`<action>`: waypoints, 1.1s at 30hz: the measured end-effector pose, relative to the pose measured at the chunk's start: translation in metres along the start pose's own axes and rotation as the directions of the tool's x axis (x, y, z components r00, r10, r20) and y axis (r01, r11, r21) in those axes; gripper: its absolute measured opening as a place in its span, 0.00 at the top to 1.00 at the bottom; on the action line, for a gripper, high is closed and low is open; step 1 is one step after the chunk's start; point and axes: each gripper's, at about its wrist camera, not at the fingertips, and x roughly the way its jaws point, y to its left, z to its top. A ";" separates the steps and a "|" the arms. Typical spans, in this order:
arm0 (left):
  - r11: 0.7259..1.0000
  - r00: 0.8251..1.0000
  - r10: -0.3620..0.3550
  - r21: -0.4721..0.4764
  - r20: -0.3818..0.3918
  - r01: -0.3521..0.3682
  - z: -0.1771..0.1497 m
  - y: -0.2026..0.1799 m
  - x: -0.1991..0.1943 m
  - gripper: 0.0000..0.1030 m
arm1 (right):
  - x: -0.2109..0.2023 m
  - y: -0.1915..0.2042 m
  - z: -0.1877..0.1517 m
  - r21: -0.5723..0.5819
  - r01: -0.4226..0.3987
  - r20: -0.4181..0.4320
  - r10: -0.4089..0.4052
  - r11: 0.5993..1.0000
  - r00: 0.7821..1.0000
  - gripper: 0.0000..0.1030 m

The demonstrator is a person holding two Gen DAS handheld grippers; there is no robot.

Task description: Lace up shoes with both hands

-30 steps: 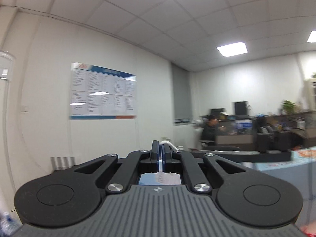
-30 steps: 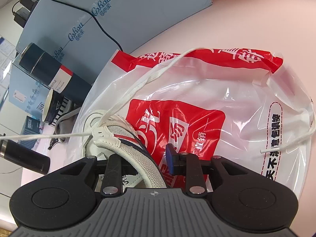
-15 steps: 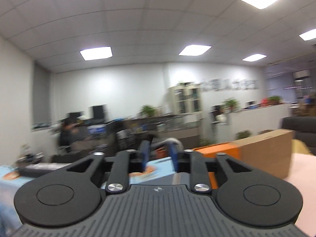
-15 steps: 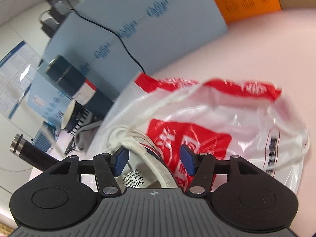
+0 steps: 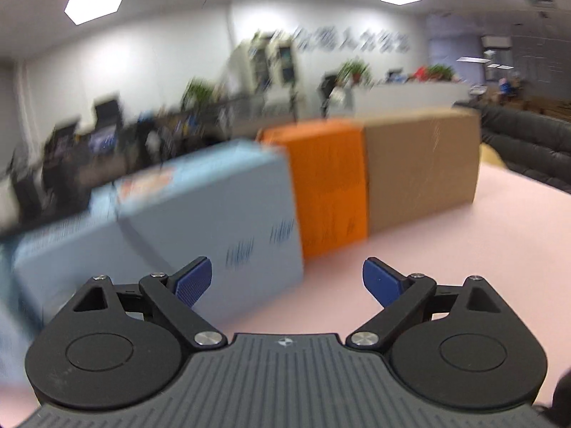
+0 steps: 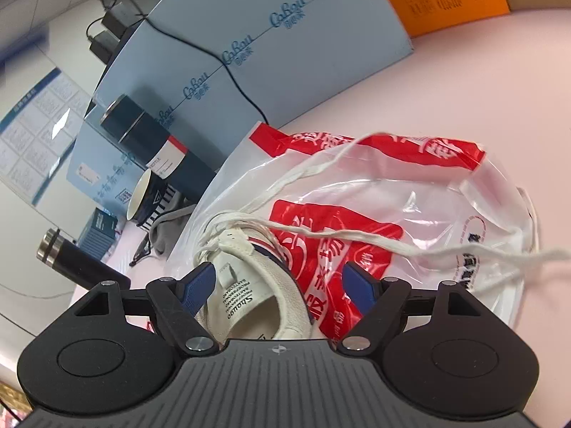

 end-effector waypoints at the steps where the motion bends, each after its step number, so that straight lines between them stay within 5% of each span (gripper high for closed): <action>1: 0.999 0.998 0.020 -0.029 -0.055 -0.021 -0.026 0.002 -0.001 0.12 | -0.003 -0.004 0.001 0.021 0.006 0.009 -0.006 1.000 1.000 0.26; 4: 0.993 0.980 0.098 -0.054 -0.171 -0.109 -0.088 -0.005 -0.001 0.12 | -0.017 -0.019 0.006 0.089 0.018 0.046 -0.022 0.996 0.999 0.26; 8: 0.977 0.966 0.189 -0.061 -0.177 -0.202 -0.137 -0.026 0.010 0.12 | -0.039 -0.038 0.009 0.165 0.038 0.087 -0.053 0.986 0.995 0.23; 13: 0.946 0.937 0.288 -0.091 -0.199 -0.310 -0.153 -0.042 0.026 0.12 | -0.065 -0.066 0.004 0.328 0.130 0.137 -0.183 0.936 0.973 0.23; 18: 0.946 0.933 0.281 -0.095 -0.226 -0.308 -0.157 -0.048 0.030 0.12 | -0.085 -0.094 -0.002 0.521 0.168 0.175 -0.298 0.837 0.938 0.29; 20: 0.945 0.930 0.279 -0.103 -0.239 -0.310 -0.160 -0.047 0.031 0.12 | -0.083 -0.110 -0.004 0.624 0.143 0.144 -0.293 0.768 0.945 0.47; 23: 0.943 0.925 0.281 -0.106 -0.254 -0.315 -0.164 -0.046 0.032 0.12 | -0.081 -0.127 -0.007 0.736 0.084 0.148 -0.281 0.672 0.948 0.52; 26: 0.940 0.926 0.277 -0.127 -0.258 -0.316 -0.167 -0.043 0.032 0.12 | -0.078 -0.133 -0.006 0.779 0.063 0.149 -0.283 0.623 0.947 0.57; 27: 0.940 0.926 0.275 -0.132 -0.258 -0.316 -0.168 -0.042 0.032 0.12 | -0.077 -0.135 -0.005 0.789 0.061 0.146 -0.284 0.612 0.948 0.63; 28: 0.940 0.927 0.274 -0.133 -0.256 -0.315 -0.169 -0.041 0.032 0.12 | -0.073 -0.139 -0.005 0.788 0.065 0.139 -0.279 0.613 0.950 0.86; 29: 0.940 0.927 0.278 -0.127 -0.250 -0.316 -0.169 -0.040 0.032 0.15 | -0.070 -0.143 -0.004 0.786 0.069 0.131 -0.275 0.614 0.953 0.95; 31: 0.950 0.938 0.246 -0.132 -0.244 -0.283 -0.171 -0.037 0.032 0.50 | -0.067 -0.149 -0.005 0.784 0.053 0.143 -0.262 0.619 0.954 0.96; 33: 0.964 0.952 0.194 -0.131 -0.238 -0.229 -0.170 -0.035 0.031 0.69 | -0.071 -0.147 -0.001 0.755 0.044 0.174 -0.265 0.654 0.948 0.96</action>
